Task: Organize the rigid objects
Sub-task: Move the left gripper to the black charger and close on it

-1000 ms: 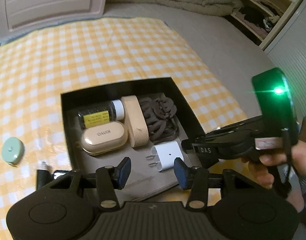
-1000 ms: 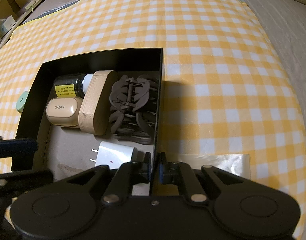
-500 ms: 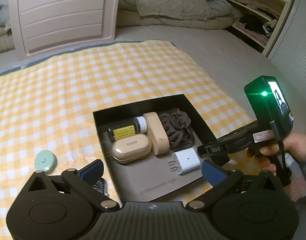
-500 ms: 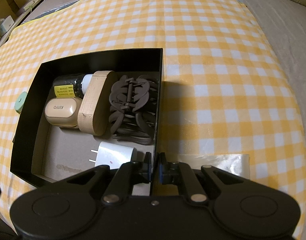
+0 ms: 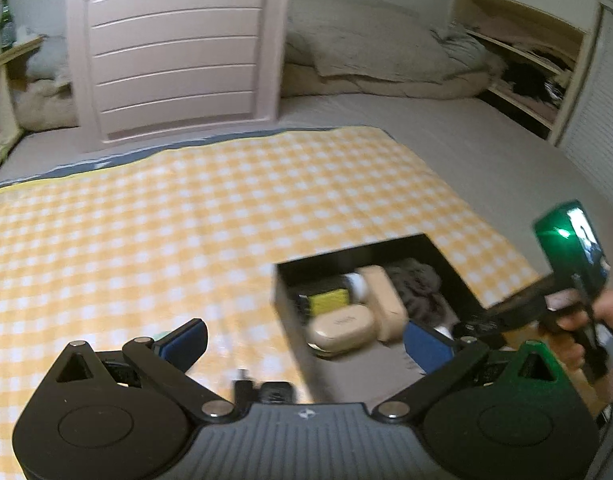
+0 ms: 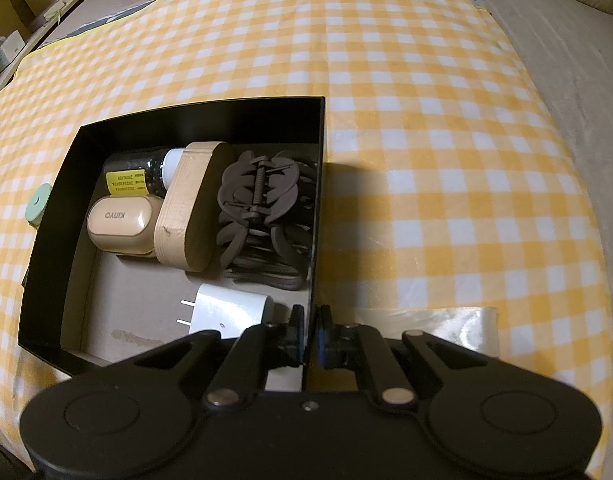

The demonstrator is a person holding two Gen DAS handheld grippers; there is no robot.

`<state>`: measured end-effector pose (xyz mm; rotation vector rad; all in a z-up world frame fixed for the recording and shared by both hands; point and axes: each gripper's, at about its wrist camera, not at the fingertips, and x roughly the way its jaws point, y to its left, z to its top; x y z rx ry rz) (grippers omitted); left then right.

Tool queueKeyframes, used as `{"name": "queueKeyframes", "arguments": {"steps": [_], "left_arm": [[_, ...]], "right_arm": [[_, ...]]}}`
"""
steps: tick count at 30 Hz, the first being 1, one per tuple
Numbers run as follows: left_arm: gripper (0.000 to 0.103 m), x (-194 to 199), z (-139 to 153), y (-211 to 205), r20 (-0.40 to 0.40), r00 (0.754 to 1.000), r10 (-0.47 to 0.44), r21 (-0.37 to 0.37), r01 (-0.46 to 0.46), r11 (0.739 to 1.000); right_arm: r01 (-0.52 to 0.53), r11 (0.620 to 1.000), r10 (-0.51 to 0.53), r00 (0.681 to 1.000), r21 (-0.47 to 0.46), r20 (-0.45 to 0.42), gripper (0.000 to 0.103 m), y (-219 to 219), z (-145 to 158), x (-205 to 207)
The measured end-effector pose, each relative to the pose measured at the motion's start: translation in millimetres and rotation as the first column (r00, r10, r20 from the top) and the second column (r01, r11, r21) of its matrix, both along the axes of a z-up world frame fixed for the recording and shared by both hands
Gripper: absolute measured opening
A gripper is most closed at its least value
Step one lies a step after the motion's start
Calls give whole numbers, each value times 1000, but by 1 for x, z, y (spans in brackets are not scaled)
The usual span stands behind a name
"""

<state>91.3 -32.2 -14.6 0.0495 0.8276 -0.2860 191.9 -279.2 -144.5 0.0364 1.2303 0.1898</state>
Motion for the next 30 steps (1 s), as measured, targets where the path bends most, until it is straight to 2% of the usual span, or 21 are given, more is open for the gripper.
{"name": "queueKeyframes", "arguments": {"steps": [6,10,12,16,18,21,26,28,29,30], "left_arm": [[103,11,-5,27,-18,997,76,3,-76,997],[98,19,-19,36,-85,992,94,10,-94,996],[84,23,-30,38,-142,985,103,4,-103,995],[69,30,-55,38,-238,965,108,20,-107,994],[57,33,-68,35,-277,955,108,40,-101,994],[50,39,-85,35,-321,940,116,51,-105,993],[47,49,-105,31,-351,926,138,89,-113,990],[44,52,-110,33,-361,921,146,84,-123,989],[39,53,-110,37,-366,919,149,66,-134,989],[25,55,-109,40,-373,915,153,54,-144,988]], "right_arm": [[0,1000,0,1000,-1,0,7,0,0,0],[0,1000,0,1000,0,0,7,0,0,-1],[0,1000,0,1000,0,0,7,0,0,-1],[1,1000,-1,1000,0,0,7,1,0,0],[0,1000,0,1000,0,0,7,1,1,0],[-2,1000,2,1000,-1,0,7,-1,0,1],[0,1000,0,1000,0,0,7,1,0,0],[0,1000,0,1000,0,0,7,1,0,0],[0,1000,0,1000,-1,0,7,1,0,0],[0,1000,0,1000,-1,0,7,1,0,0]]}}
